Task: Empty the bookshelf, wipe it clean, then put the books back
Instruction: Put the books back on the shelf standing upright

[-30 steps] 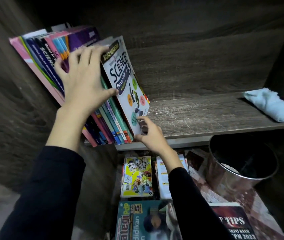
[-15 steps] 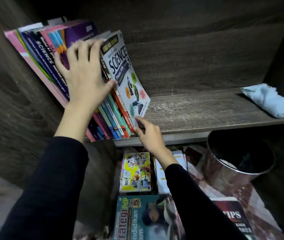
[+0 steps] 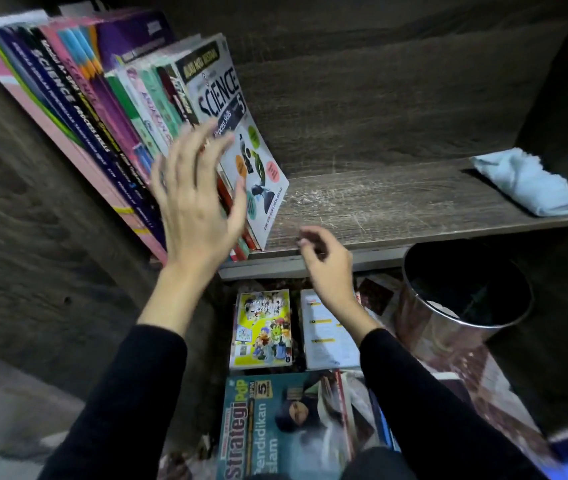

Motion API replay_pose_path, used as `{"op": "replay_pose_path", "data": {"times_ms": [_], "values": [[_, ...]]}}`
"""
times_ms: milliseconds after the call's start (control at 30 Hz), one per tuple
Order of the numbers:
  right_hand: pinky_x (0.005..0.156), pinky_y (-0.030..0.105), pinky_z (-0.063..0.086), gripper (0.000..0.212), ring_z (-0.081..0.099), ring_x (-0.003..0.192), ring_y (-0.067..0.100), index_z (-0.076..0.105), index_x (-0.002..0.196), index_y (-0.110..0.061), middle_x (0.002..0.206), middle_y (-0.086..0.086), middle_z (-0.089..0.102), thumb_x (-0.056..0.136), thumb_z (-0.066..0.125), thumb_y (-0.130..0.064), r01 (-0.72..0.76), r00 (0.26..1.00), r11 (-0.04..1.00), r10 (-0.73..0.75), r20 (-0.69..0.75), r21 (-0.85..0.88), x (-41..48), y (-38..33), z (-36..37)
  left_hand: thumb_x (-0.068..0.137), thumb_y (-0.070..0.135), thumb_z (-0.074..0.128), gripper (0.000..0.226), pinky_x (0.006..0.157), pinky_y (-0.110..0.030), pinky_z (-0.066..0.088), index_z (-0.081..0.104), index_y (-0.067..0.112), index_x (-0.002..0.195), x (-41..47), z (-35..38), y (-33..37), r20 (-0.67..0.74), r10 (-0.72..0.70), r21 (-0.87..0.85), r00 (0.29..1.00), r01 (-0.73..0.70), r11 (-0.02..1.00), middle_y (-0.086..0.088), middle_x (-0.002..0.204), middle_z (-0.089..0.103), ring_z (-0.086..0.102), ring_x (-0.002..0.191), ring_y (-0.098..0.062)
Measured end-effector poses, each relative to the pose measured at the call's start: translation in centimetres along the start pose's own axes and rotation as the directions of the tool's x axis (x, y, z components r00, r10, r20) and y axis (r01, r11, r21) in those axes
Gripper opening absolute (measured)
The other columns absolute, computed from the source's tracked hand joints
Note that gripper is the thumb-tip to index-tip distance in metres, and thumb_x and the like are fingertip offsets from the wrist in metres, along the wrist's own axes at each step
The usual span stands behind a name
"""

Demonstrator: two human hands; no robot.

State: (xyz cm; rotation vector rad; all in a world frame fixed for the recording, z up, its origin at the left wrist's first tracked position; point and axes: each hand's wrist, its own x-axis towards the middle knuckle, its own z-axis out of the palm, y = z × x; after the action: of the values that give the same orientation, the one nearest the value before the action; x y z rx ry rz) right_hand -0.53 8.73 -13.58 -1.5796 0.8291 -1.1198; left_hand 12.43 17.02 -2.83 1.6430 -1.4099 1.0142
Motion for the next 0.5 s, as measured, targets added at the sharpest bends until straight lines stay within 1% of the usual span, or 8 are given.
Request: {"op": "replay_pose_path", "data": {"times_ms": [67, 133, 233, 300, 367, 400, 467, 500], "values": [[0.075, 0.008, 0.044, 0.018, 0.063, 0.084, 0.004, 0.066, 0.103, -0.013, 0.090, -0.007, 0.067, 0.089, 0.057, -0.009, 0.056, 0.989, 0.996, -0.065, -0.134, -0.070, -1.7, 1.5, -1.7, 0.089, 0.016, 0.056, 0.030, 0.096, -0.036, 0.038, 0.050, 0.012, 0.118, -3.1, 0.9, 0.8, -0.031, 0.095, -0.140, 0.995, -0.098, 0.985, -0.014, 0.115, 0.062, 0.051, 0.111, -0.020], [0.074, 0.013, 0.044, 0.022, 0.060, 0.080, 0.002, 0.067, 0.098, -0.014, 0.087, -0.010, 0.065, 0.085, 0.053, -0.025, 0.090, 0.974, 0.973, -0.131, -0.187, -0.212, -3.6, 4.0, -3.1, 0.088, 0.012, 0.055, 0.018, 0.081, -0.030, 0.048, 0.059, 0.008, 0.105, -6.8, 2.1, 1.7, 0.062, 0.186, -0.281, 0.981, -0.161, 0.946, -0.012, 0.094, 0.068, 0.058, 0.090, -0.017], [0.070, 0.019, 0.043, 0.027, 0.058, 0.077, 0.004, 0.065, 0.089, -0.015, 0.082, -0.008, 0.063, 0.080, 0.049, -0.035, -0.028, 0.984, 0.955, -0.025, -0.174, -0.296, -6.9, 8.9, -5.2, 0.089, 0.017, 0.056, 0.015, 0.065, -0.029, 0.050, 0.069, 0.009, 0.088, -13.7, 4.5, 2.8, 0.324, 0.293, -0.364, 0.900, -0.167, 0.916, -0.003, 0.083, 0.068, 0.062, 0.073, -0.018], [0.066, 0.024, 0.042, 0.026, 0.058, 0.072, 0.010, 0.064, 0.084, -0.013, 0.076, -0.006, 0.062, 0.078, 0.051, -0.034, -0.167, 0.983, 0.916, 0.128, -0.129, -0.365, -9.3, 12.4, -6.6, 0.087, 0.021, 0.055, 0.017, 0.060, -0.029, 0.052, 0.069, 0.012, 0.085, -18.4, 6.0, 3.0, 0.521, 0.298, -0.407, 0.800, -0.074, 0.910, 0.000, 0.081, 0.068, 0.064, 0.070, -0.018], [0.064, 0.025, 0.038, 0.017, 0.062, 0.074, 0.021, 0.065, 0.083, -0.009, 0.076, 0.003, 0.065, 0.080, 0.059, -0.025, -0.325, 0.942, 0.836, 0.328, -0.072, -0.442, -11.6, 15.6, -7.9, 0.086, 0.028, 0.048, 0.023, 0.052, -0.027, 0.052, 0.067, 0.016, 0.083, -22.2, 7.1, 3.0, 0.733, 0.272, -0.395, 0.624, 0.064, 0.917, 0.002, 0.079, 0.068, 0.065, 0.065, -0.018], [0.065, 0.024, 0.036, 0.013, 0.064, 0.080, 0.027, 0.066, 0.087, -0.007, 0.081, 0.009, 0.068, 0.082, 0.064, -0.018, -0.396, 0.904, 0.787, 0.425, -0.050, -0.473, -12.6, 16.9, -8.3, 0.086, 0.033, 0.044, 0.027, 0.052, -0.028, 0.051, 0.066, 0.016, 0.084, -23.6, 7.5, 3.0, 0.830, 0.245, -0.349, 0.501, 0.124, 0.929, 0.001, 0.080, 0.068, 0.066, 0.066, -0.020], [0.069, 0.025, 0.037, 0.019, 0.066, 0.090, 0.028, 0.065, 0.097, -0.004, 0.094, 0.016, 0.070, 0.085, 0.068, -0.018, -0.516, 0.800, 0.678, 0.600, -0.012, -0.523, -14.1, 19.5, -8.7, 0.090, 0.036, 0.039, 0.032, 0.061, -0.030, 0.049, 0.063, 0.016, 0.096, -26.1, 8.8, 2.8, 0.960, 0.144, -0.189, 0.241, 0.178, 0.966, -0.002, 0.092, 0.067, 0.065, 0.079, -0.023], [0.071, 0.027, 0.039, 0.026, 0.065, 0.092, 0.028, 0.064, 0.101, -0.003, 0.097, 0.017, 0.069, 0.086, 0.068, -0.025, -0.556, 0.742, 0.628, 0.670, 0.015, -0.544, -14.7, 20.6, -8.6, 0.093, 0.036, 0.041, 0.031, 0.068, -0.031, 0.048, 0.061, 0.015, 0.103, -27.3, 9.5, 2.6, 0.986, 0.093, -0.116, 0.141, 0.165, 0.979, -0.004, 0.101, 0.066, 0.064, 0.088, -0.024]]}}
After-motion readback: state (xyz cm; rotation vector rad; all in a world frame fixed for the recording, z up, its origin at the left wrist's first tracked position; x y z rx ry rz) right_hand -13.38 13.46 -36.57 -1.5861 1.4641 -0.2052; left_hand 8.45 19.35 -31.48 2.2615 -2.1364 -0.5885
